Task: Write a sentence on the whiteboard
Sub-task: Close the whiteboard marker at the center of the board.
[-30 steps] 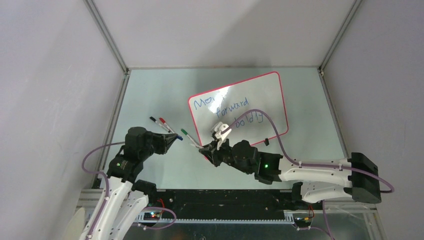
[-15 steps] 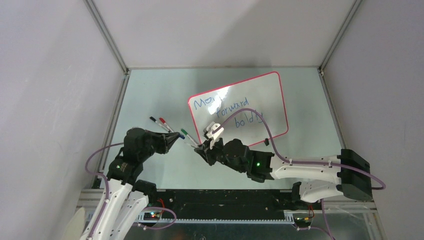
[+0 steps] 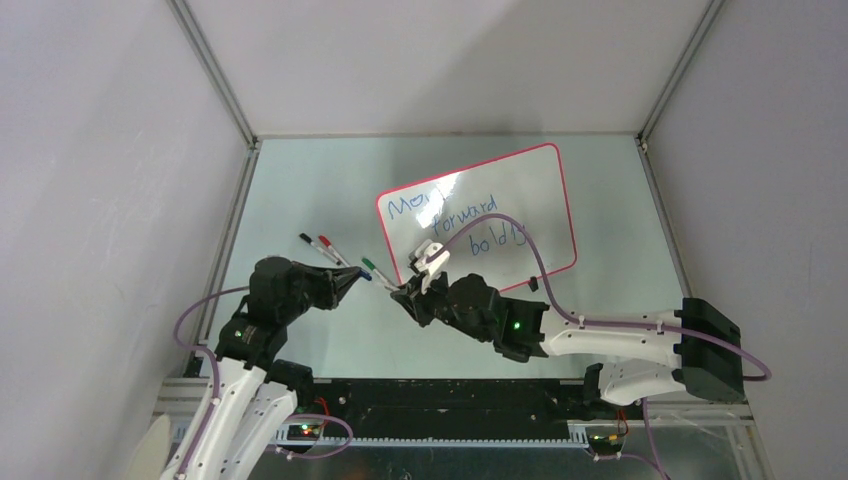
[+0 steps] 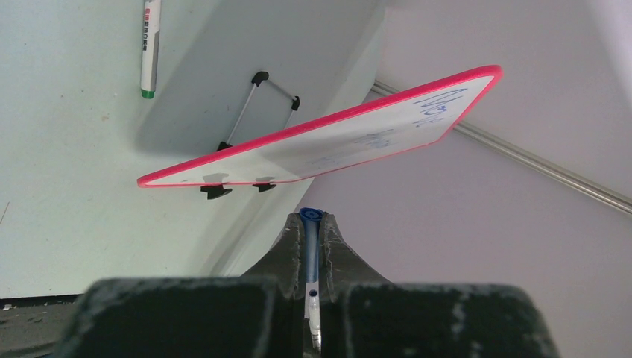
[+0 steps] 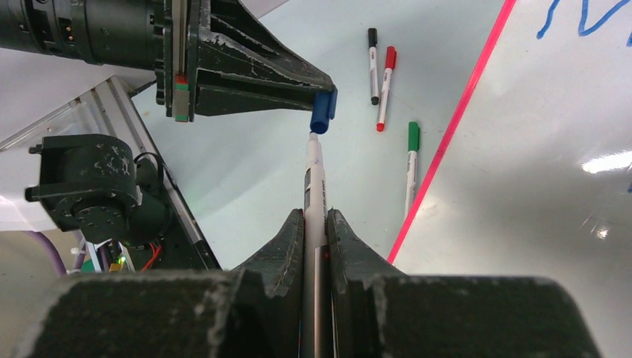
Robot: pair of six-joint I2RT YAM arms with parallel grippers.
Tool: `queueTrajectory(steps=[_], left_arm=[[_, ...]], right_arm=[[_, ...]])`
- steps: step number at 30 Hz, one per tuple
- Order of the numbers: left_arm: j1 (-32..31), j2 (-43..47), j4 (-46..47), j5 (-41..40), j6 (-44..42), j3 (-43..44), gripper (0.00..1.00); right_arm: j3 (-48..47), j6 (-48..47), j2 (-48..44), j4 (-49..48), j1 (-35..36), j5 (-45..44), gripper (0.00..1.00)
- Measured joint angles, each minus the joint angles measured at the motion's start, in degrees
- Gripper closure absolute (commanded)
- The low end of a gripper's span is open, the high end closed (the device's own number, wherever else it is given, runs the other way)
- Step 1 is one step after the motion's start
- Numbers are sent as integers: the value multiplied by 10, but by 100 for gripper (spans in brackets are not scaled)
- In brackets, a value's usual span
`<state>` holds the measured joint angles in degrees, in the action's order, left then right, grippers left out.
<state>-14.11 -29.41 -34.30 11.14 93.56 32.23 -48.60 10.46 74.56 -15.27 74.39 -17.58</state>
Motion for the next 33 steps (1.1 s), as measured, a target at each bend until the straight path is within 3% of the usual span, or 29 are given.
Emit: queueTrajectory(steps=[15,33], left_arm=[[0,2,22,26,0,-6,100],[5,-6,21,4,-1,-6,100]], right_arm=[[0,0,2,0,-10,0,100],[-18,0,34,-4,-17,4,100]])
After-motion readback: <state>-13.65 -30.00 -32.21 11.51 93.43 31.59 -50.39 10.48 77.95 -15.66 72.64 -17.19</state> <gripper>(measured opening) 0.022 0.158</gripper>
